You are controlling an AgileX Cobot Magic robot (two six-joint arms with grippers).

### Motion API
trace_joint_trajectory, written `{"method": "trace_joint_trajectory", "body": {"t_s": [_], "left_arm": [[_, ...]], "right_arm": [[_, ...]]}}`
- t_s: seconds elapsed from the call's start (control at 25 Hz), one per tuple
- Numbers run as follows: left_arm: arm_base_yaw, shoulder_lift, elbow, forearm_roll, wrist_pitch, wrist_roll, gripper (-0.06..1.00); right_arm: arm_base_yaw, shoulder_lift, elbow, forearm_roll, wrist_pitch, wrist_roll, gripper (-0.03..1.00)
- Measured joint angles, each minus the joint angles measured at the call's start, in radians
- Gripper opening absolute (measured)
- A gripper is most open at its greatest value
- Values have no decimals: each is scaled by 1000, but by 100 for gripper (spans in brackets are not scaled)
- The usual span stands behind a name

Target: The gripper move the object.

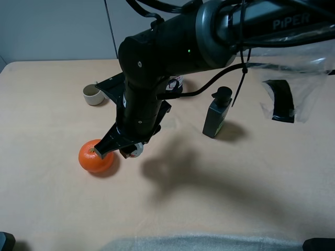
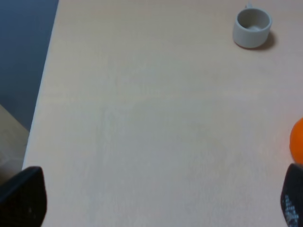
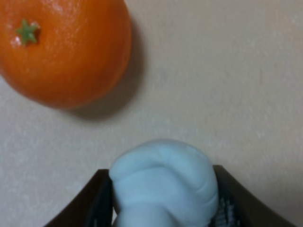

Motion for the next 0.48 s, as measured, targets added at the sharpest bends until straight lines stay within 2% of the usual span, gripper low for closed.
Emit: {"method": "trace_joint_trajectory", "body": {"t_s": [0.48], "left_arm": [[0, 0, 0, 0, 0, 0, 99]], "right_arm": [[0, 67, 0, -5, -57, -6, 31]]}}
